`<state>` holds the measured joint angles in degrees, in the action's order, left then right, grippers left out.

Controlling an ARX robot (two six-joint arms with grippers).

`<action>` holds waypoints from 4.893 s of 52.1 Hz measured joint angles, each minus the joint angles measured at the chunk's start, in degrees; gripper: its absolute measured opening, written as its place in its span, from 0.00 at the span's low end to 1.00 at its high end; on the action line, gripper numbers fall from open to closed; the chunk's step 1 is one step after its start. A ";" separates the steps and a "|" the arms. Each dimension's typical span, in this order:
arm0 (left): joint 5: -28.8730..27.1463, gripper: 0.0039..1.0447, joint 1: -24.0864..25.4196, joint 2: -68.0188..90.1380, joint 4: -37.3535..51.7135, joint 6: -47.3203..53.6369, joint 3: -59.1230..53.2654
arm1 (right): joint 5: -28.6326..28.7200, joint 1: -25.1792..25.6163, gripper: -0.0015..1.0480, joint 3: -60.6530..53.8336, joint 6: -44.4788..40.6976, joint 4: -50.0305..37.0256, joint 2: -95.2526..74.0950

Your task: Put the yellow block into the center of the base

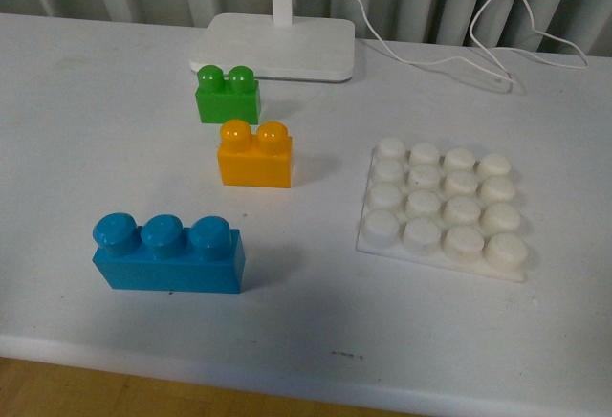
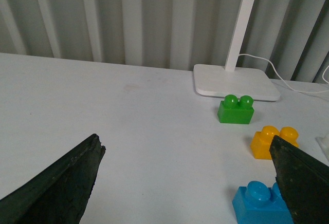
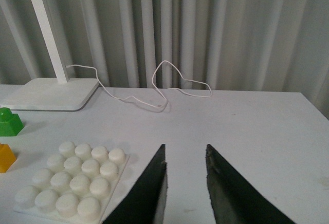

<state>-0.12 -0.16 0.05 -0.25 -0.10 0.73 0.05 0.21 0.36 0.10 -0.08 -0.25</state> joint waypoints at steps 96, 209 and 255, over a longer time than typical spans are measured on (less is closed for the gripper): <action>15.63 0.94 -18.58 116.02 -38.69 85.40 87.32 | 0.00 -0.04 0.91 0.00 0.00 0.04 0.02; 21.14 0.30 -35.26 131.16 -45.07 74.60 109.96 | 0.00 -0.04 0.91 0.00 0.00 0.04 0.02; 20.65 0.30 -34.34 132.67 -44.30 74.58 109.28 | 0.00 -0.04 0.91 0.00 0.00 0.04 0.02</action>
<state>20.53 -34.50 132.73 -44.56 74.48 110.02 0.05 0.16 0.36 0.10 -0.03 -0.23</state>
